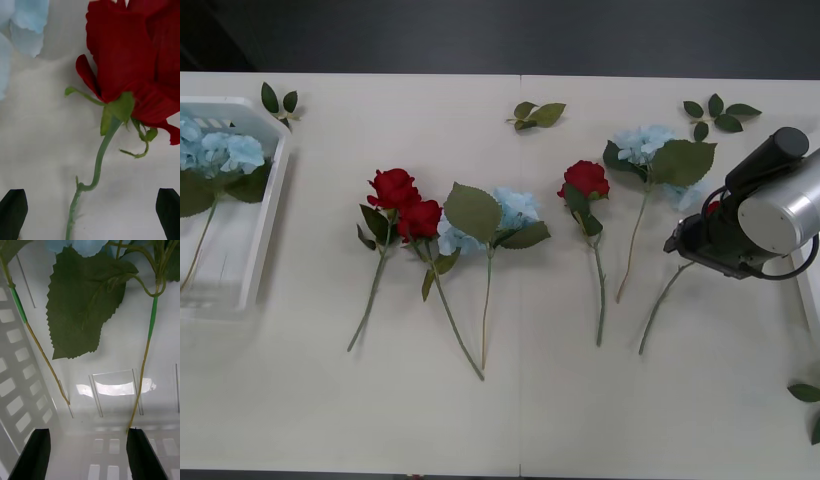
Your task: Put the red flowers into the right box and the blue flowers into the left box
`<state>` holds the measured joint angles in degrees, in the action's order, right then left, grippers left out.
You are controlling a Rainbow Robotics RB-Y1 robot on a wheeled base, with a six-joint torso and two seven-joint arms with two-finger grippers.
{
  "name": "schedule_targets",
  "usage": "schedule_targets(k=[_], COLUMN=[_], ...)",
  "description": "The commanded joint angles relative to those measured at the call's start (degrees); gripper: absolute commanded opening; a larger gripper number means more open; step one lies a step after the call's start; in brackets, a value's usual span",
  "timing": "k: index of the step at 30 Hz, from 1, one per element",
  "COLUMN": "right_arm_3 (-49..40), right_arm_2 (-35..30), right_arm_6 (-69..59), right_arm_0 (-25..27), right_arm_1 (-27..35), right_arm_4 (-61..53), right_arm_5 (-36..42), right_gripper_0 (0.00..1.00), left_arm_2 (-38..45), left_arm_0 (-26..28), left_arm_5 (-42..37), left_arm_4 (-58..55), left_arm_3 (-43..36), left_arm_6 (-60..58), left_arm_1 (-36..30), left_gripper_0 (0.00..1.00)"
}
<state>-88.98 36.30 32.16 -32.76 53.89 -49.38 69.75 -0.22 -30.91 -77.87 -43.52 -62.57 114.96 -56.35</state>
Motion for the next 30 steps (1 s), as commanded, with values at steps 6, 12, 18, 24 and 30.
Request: schedule_targets(k=[6, 12, 18, 24, 30], right_arm_3=[4.96, 6.63, 7.60, 7.68, 8.12], right_arm_2=[-0.79, -0.88, -0.88, -0.88, -0.79], right_arm_6=[2.90, 4.05, 4.92, 5.36, 5.45], right_arm_0=[0.24, 0.24, 0.24, 0.24, 0.33], right_arm_1=[-1.15, -2.03, -2.82, -3.09, -3.61], right_arm_4=[0.34, 0.69, 1.13, 0.87, 0.69], right_arm_5=[-3.04, -4.01, -4.45, -4.71, -4.97], right_gripper_0=[1.00, 0.92, 0.48, 0.15, 0.00], left_arm_2=[13.84, 15.33, 13.58, 7.95, -3.04], left_arm_0=[-3.80, -6.00, -6.09, -6.09, -6.09], left_arm_5=[-13.98, -20.57, -21.71, -19.43, -10.99], left_arm_4=[-0.34, -3.68, -12.47, -20.47, -28.46], left_arm_3=[-8.09, -13.80, -19.87, -21.54, -21.45], left_arm_6=[3.69, 4.31, 5.36, 5.98, 4.92], left_arm_1=[-1.22, -1.22, 0.36, 3.09, 3.79], left_gripper_0=[1.00, 1.00, 1.00, 1.00, 1.00])
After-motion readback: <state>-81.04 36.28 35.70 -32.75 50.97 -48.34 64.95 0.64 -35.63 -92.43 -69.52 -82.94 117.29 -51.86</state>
